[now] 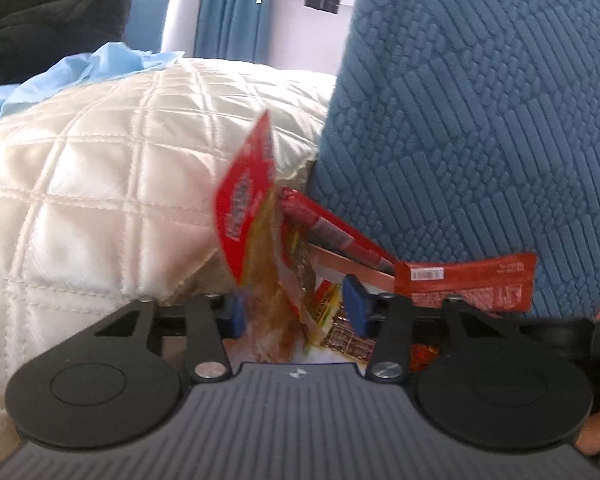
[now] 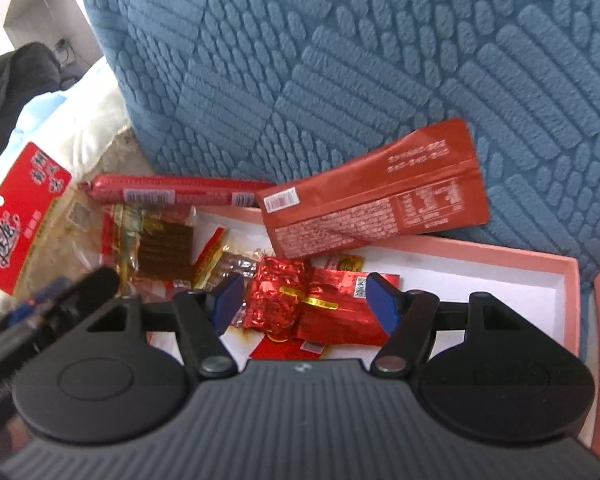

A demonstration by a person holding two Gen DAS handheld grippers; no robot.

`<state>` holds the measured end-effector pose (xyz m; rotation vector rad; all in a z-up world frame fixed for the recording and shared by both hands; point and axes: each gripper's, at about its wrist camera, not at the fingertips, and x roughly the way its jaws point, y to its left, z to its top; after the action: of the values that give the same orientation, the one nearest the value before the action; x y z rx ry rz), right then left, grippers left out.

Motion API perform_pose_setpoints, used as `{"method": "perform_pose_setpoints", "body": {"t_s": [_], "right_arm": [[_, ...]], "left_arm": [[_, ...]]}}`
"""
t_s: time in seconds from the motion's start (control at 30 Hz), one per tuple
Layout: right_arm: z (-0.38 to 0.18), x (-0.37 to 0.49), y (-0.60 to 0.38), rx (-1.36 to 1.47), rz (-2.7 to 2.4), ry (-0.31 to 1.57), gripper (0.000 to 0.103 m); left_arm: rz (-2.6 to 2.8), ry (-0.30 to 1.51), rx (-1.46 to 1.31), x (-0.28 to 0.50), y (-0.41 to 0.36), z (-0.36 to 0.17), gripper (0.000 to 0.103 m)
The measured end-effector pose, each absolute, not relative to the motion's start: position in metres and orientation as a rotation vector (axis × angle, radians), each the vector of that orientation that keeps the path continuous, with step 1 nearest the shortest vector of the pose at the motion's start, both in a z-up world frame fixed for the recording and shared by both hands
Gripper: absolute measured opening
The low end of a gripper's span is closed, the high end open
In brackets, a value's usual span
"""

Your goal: Organize snacks

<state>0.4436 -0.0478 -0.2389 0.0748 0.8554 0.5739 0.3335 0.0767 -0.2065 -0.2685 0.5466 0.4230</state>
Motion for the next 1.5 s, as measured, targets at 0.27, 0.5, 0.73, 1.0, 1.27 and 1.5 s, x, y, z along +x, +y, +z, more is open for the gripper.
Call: {"method": "perform_pose_setpoints", "body": {"t_s": [0.27,0.5,0.73,1.0,1.27,1.5], "right_arm": [[-0.248,0.436,-0.027,-0.016,0.609,0.829,0.069],[-0.258,0.433,-0.007,-0.133,0.611,0.808,0.068],[-0.258,0.436,-0.013,-0.123,0.626,0.820,0.049],[-0.249,0.426,-0.021,-0.169,0.578,0.823,0.041],[-0.231,0.395,-0.041,-0.144,0.555,0.810,0.041],[-0.218,0.361,-0.051,-0.143,0.521,0.804,0.041]], "left_arm": [[0.443,0.579,-0.342,0.335,0.091,-0.213,0.029],[0.445,0.629,-0.321,0.334,0.089,-0.217,0.027],[0.441,0.665,-0.332,0.334,0.093,-0.223,0.011],[0.415,0.659,-0.345,0.323,0.092,-0.213,0.006],[0.391,0.650,-0.367,0.304,0.086,-0.204,0.006],[0.359,0.636,-0.382,0.284,0.079,-0.195,0.006]]}}
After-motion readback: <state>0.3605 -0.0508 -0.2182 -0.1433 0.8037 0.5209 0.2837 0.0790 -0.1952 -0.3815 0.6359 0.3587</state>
